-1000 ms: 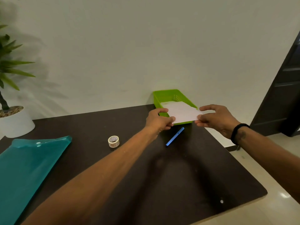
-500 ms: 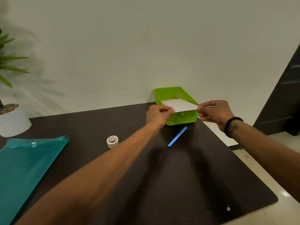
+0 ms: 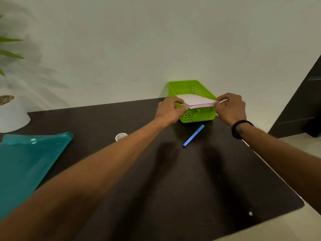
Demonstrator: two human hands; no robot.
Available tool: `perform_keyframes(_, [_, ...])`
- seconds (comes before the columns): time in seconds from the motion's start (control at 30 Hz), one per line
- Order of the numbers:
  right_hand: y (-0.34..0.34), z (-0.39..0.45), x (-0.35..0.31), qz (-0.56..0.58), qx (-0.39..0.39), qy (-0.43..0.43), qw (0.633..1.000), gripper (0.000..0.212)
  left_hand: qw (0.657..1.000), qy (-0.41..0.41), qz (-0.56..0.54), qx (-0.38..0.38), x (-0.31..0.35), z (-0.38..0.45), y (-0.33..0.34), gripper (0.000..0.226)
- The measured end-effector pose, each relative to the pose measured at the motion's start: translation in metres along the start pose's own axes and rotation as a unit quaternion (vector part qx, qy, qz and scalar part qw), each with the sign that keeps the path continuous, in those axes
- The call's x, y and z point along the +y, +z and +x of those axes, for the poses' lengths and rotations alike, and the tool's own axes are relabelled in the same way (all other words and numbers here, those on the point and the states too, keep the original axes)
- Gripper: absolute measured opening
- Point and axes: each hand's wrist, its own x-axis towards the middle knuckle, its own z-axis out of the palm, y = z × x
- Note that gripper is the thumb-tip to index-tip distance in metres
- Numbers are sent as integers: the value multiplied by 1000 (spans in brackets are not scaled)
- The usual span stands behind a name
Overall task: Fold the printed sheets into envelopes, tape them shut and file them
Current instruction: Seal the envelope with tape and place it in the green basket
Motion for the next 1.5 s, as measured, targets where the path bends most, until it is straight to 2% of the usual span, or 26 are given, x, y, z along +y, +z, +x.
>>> perform_keyframes(0.1, [4, -30, -3, -12, -5, -41, 999, 9, 997, -6, 70, 24, -22, -19, -25, 36])
perform_keyframes(0.27, [29, -78, 5, -123, -175, -93, 972, 30, 965, -89, 234, 83, -64, -76, -78, 56])
perform_keyframes(0.37, [41, -100, -1, -191, -237, -121, 945, 41, 957, -117, 252, 76, -84, -110, -96, 71])
perform_keyframes(0.53, [54, -125, -14, -207, -225, -140, 942, 21, 967, -144, 177, 114, -109, -131, -97, 65])
perform_keyframes(0.63, [63, -137, -19, -183, -227, -157, 944, 9, 971, -127, 148, 139, -118, -129, -90, 61])
perform_keyframes(0.77, [83, -136, -24, -165, -204, -186, 947, 16, 985, -85, 67, 132, -127, -113, -75, 68])
perform_keyframes(0.93, [120, -118, -33, -157, -129, -175, 963, 12, 988, -65, 5, 141, -126, -78, -48, 68])
perform_keyframes(1.17, [173, -71, -52, -156, -74, -119, 978, 15, 981, -95, 88, 146, -122, -14, -26, 63])
perform_keyframes(1.33, [201, -39, -62, -159, -67, -97, 980, 17, 981, -99, 92, 139, -124, 36, -12, 43])
perform_keyframes(1.5, [220, -11, -68, -152, -56, -74, 984, 18, 982, -106, 93, 129, -122, 82, -2, 38])
